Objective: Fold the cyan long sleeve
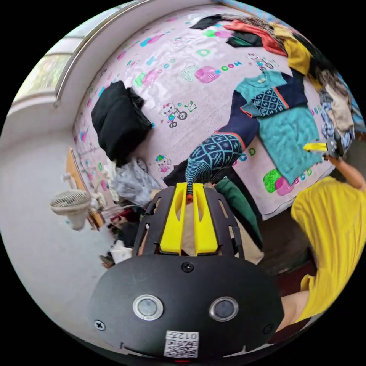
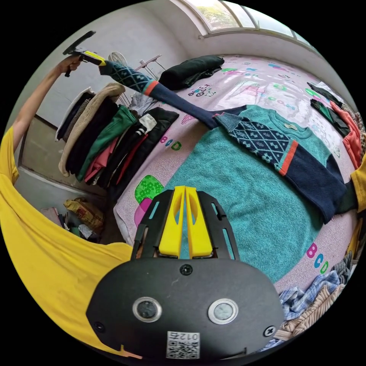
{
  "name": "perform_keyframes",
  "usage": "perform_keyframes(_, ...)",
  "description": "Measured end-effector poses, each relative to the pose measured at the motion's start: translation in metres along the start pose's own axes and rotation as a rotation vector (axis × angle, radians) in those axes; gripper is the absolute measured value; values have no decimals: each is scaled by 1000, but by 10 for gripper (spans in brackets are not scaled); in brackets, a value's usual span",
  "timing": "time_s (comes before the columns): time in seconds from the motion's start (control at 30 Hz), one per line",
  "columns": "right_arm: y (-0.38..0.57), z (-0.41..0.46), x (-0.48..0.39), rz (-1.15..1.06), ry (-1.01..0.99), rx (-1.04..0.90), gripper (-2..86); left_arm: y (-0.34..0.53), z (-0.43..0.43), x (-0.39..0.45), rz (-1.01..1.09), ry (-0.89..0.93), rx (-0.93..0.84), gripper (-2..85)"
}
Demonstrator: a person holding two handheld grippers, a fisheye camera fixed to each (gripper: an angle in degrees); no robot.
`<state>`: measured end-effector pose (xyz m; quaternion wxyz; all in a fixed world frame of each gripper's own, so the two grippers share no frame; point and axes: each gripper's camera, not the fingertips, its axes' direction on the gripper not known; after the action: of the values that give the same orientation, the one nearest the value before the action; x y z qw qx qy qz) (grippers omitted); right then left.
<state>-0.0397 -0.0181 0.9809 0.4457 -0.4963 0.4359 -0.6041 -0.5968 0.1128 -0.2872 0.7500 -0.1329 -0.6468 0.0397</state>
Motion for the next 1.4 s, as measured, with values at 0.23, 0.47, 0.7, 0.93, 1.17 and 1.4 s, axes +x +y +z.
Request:
perform_keyframes(0.23,17,-8,34,91,-15,0,1,-79,-20,-2,24,41,-51,4)
perform_keyframes(0.47,34,-21,65,165,-41,17,3,-155,-48,33,146,178,18,4)
perform_keyframes(0.7,61,-41,91,247,-55,60,4,-265,-114,104,356,234,89,6)
perform_keyframes(0.93,97,-65,125,365,-68,114,6,-392,-122,218,588,136,0,11)
perform_keyframes(1.17,129,-79,158,479,-77,142,8,-488,-70,312,660,97,-118,25)
perform_keyframes(1.4,131,-90,176,536,-56,165,8,-524,-12,323,535,294,-57,67)
